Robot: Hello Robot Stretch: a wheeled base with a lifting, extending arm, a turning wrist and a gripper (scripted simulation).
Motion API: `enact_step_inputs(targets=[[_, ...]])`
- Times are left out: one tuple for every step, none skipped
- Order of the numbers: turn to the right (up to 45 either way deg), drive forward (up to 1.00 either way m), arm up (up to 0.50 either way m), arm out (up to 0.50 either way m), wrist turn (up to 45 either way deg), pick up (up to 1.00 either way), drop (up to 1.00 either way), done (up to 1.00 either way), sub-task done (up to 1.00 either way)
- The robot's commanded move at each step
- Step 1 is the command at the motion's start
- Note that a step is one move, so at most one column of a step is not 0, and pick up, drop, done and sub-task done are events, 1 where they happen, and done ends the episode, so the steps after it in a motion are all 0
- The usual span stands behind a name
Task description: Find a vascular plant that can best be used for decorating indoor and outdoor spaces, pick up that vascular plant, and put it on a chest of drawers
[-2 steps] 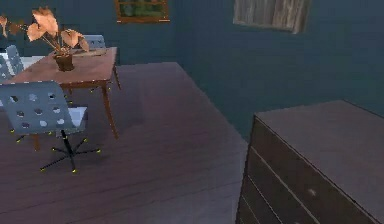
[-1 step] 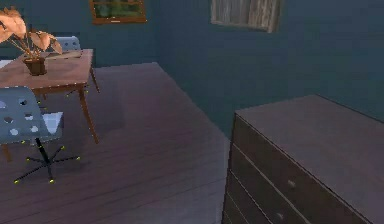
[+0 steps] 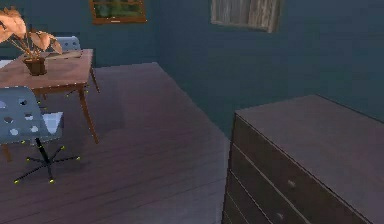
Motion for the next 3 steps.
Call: enact_step_inputs(targets=[[0.0, 0.00, 0.00, 0.00, 39.0, 0.00, 0.00, 0.00, 0.00], [0.0, 0.00, -0.12, 0.00, 0.0, 0.00, 0.00, 0.00, 0.00], [0.0, 0.00, 0.00, 0.00, 0.0, 0.00, 1.00, 0.00, 0.00]])
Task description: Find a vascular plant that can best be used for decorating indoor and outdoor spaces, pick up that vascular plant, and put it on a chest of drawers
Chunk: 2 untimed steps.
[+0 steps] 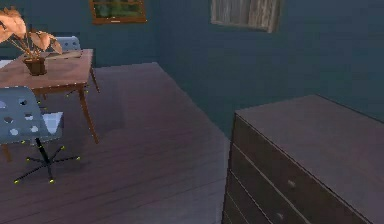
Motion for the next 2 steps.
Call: enact_step_inputs(targets=[[0.0, 0.00, 0.00, -0.10, 0.0, 0.00, 0.00, 0.00, 0.00], [0.0, 0.00, 0.00, 0.00, 0.0, 0.00, 0.00, 1.00, 0.00]])
